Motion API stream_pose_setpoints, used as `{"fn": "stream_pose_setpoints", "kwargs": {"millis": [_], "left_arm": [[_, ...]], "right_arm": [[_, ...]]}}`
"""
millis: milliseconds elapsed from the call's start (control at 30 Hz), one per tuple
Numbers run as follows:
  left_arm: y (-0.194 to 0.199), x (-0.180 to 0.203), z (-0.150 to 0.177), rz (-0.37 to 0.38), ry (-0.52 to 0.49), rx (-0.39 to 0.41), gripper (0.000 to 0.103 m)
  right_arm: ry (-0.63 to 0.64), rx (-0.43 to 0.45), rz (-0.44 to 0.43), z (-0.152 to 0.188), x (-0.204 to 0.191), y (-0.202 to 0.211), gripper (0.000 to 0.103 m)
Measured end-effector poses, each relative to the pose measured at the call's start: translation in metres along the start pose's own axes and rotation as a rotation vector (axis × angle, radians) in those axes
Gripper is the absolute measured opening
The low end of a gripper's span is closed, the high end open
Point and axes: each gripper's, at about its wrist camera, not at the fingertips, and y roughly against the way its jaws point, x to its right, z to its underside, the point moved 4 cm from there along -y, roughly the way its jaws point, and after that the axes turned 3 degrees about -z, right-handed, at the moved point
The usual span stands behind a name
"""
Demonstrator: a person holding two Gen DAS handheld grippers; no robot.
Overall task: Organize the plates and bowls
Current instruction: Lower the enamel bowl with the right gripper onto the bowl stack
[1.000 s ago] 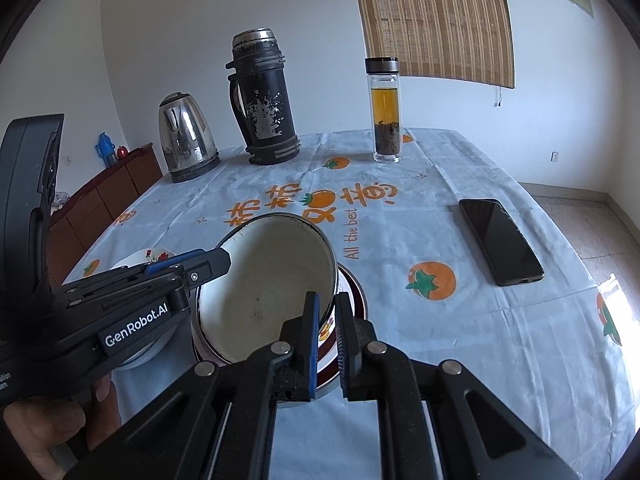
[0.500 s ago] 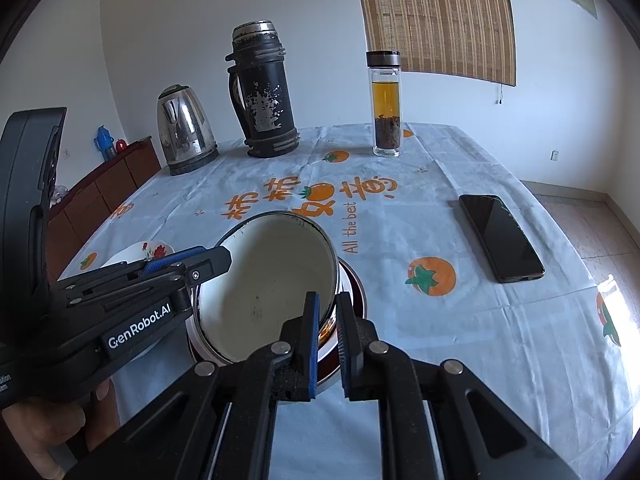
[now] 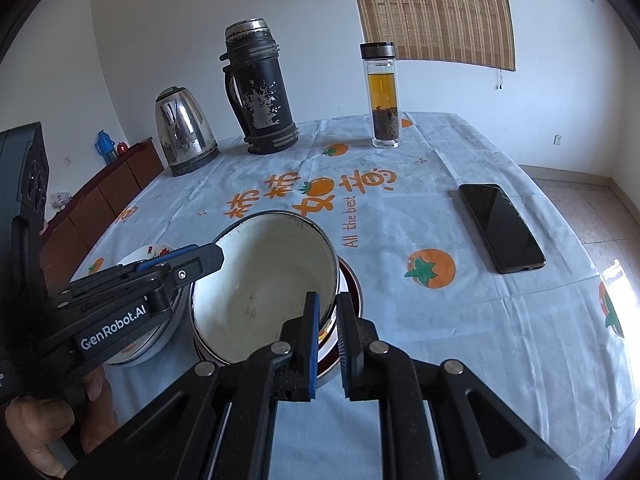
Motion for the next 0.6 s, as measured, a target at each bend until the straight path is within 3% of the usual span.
{"fn": "stream_pose_setpoints", "kwargs": {"millis": [600], "left_arm": [[-0.016, -0.003, 0.006, -0.018, 0.004, -0.052, 0.016]], "right_arm": [[-0.015, -0.052, -0.015, 0.006, 0.005, -0.013, 0.011]]}}
